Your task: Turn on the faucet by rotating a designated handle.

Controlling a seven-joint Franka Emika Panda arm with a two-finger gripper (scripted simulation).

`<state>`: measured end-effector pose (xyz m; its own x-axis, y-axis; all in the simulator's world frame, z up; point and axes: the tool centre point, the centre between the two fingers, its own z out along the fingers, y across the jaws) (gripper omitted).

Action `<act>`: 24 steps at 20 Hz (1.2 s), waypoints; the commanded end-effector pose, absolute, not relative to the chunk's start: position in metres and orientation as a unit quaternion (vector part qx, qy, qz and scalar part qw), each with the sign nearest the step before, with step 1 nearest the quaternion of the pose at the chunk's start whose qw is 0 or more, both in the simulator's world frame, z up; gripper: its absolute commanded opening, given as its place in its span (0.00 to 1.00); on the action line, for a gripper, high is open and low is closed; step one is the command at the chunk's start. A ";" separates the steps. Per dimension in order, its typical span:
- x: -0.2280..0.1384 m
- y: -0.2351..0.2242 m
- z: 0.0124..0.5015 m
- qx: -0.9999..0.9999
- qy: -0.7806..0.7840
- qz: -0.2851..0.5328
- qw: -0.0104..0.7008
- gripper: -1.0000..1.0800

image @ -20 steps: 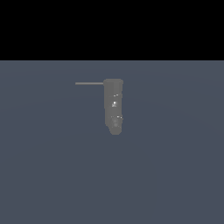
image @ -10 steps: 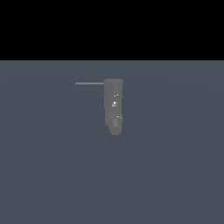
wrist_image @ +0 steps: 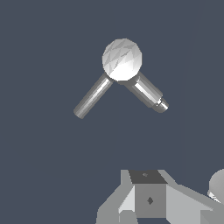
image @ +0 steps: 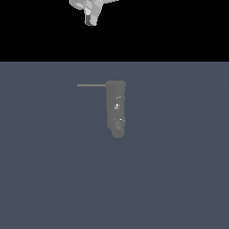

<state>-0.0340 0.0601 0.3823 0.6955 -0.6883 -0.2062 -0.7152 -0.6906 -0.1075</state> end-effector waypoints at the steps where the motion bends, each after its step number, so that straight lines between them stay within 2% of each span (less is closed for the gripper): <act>1: -0.018 0.066 0.367 -0.902 0.417 0.078 0.085 0.00; 15: 0.055 0.097 0.273 -0.808 0.585 0.060 0.037 0.00; 24: 0.087 0.115 0.224 -0.751 0.659 0.024 0.010 0.00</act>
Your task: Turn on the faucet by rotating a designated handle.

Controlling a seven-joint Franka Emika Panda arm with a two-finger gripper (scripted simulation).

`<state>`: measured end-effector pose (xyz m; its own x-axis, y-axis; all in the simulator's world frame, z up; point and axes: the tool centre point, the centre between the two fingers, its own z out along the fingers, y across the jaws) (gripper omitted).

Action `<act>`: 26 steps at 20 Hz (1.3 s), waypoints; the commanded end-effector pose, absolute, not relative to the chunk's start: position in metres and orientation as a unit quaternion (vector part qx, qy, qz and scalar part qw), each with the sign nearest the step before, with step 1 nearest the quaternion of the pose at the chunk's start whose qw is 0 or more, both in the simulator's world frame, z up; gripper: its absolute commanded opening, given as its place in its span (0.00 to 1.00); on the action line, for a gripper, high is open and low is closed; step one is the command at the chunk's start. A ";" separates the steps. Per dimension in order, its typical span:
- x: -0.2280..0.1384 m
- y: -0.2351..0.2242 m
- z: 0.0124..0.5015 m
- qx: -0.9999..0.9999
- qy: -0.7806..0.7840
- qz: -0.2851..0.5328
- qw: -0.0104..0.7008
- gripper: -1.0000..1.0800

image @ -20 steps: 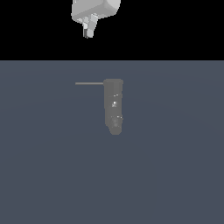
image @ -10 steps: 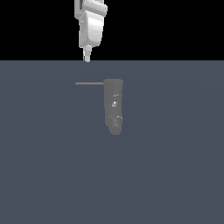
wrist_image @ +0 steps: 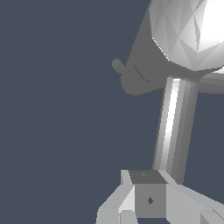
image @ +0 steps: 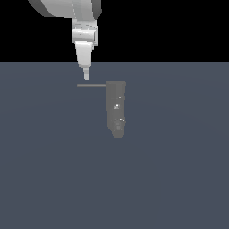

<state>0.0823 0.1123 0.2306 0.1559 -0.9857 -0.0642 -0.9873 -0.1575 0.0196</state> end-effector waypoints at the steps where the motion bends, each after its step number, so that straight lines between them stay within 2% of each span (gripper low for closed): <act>1: 0.089 0.116 0.220 -0.747 0.664 0.020 0.009 0.00; 16: 0.100 0.125 0.201 -0.724 0.690 0.000 0.000 0.00; 26: 0.076 0.123 0.201 -0.724 0.690 0.000 0.000 0.00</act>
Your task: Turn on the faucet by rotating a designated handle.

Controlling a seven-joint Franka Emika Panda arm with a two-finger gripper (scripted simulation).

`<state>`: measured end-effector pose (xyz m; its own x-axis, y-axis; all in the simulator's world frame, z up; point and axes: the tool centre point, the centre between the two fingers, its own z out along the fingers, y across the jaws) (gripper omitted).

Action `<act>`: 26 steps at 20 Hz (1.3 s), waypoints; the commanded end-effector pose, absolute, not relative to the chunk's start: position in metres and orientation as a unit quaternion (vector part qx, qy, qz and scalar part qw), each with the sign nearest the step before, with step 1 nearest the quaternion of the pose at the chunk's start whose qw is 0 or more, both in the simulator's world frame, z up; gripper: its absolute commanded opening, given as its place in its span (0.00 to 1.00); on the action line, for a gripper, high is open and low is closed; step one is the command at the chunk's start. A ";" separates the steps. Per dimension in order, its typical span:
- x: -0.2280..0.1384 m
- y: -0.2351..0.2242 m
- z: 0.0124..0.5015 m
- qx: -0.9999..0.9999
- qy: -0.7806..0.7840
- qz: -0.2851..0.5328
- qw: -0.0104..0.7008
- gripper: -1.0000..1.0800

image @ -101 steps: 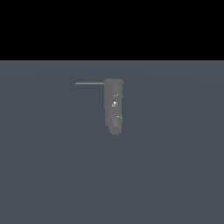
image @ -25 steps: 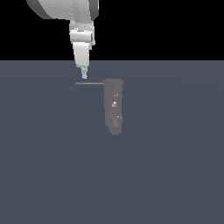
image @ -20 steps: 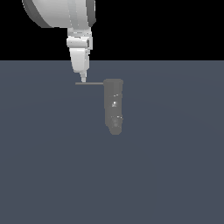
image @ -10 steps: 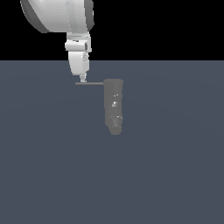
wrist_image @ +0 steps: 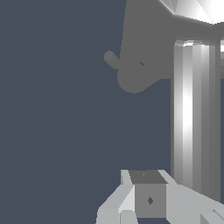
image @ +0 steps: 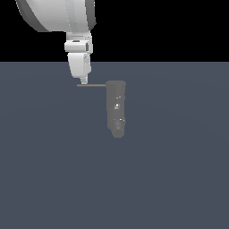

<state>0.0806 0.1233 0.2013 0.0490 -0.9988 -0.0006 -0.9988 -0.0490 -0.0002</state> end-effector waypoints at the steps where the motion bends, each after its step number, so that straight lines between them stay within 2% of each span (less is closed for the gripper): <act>1: 0.074 0.123 0.201 -0.724 0.690 0.000 0.000 0.00; 26: 0.012 0.118 0.201 -0.724 0.690 0.000 0.000 0.00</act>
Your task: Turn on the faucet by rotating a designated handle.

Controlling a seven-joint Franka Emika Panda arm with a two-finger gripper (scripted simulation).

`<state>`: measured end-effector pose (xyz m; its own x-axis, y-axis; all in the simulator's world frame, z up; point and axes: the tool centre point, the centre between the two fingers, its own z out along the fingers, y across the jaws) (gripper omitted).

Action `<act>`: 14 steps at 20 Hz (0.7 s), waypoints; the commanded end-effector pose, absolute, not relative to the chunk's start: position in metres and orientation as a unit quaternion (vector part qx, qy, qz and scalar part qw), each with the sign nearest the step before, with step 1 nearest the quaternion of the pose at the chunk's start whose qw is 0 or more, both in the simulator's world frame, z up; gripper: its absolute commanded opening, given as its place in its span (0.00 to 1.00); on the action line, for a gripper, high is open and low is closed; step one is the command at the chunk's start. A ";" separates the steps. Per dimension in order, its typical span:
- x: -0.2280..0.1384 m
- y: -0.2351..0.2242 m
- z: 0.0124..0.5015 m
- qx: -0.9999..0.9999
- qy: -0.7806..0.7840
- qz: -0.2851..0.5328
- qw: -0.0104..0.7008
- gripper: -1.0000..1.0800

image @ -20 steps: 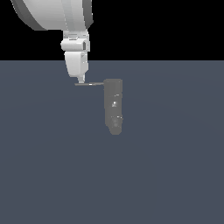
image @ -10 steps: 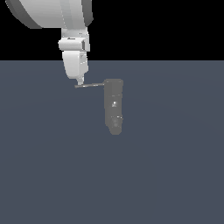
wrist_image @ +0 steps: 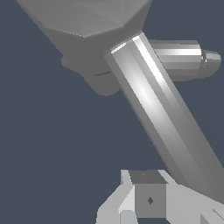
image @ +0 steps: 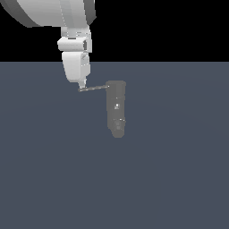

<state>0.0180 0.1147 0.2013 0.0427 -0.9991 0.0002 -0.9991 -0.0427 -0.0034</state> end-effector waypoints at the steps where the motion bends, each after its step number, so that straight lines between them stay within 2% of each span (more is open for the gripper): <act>1: 0.009 0.118 0.201 -0.724 0.690 0.000 0.000 0.00; 14: -0.013 0.098 0.201 -0.723 0.691 -0.001 0.000 0.00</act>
